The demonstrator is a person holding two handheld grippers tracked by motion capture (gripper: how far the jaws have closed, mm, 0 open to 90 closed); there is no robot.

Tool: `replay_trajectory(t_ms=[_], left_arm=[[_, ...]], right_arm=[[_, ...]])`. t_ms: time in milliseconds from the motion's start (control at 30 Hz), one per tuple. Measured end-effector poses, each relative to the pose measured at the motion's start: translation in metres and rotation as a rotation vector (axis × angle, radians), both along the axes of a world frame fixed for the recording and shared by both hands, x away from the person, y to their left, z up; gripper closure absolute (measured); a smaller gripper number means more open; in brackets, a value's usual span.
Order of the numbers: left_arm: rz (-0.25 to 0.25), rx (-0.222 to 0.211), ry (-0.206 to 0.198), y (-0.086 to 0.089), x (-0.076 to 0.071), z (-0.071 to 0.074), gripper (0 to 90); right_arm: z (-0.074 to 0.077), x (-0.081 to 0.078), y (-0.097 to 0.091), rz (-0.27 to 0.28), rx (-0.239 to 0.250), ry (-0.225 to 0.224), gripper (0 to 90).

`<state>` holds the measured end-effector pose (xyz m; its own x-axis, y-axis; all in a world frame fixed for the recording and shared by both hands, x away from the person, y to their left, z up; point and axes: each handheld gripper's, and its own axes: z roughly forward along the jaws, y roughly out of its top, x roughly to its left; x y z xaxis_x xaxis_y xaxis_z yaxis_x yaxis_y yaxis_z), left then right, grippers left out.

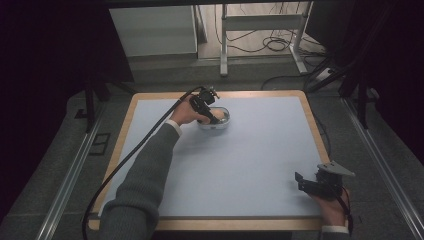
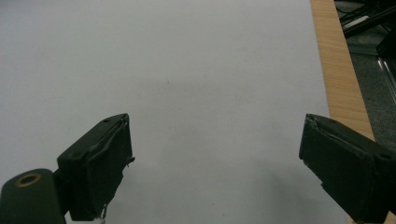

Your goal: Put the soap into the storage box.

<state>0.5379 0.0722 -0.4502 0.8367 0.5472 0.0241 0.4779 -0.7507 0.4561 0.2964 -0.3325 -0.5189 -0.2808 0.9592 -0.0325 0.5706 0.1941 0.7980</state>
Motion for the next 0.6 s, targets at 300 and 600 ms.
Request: replay_trajectory(t_ms=[300, 600], left_arm=[[0.0, 0.004, 0.011, -0.001, 0.005, -0.007, 32.9], [0.014, -0.074, -0.029, 0.001, -0.006, 0.013, 27.1]], right_arm=[[0.0, 0.0, 0.0, 0.001, 0.0, 0.001, 9.3], [0.0, -0.001, 0.0, -0.001, 0.001, 0.002, 9.3]])
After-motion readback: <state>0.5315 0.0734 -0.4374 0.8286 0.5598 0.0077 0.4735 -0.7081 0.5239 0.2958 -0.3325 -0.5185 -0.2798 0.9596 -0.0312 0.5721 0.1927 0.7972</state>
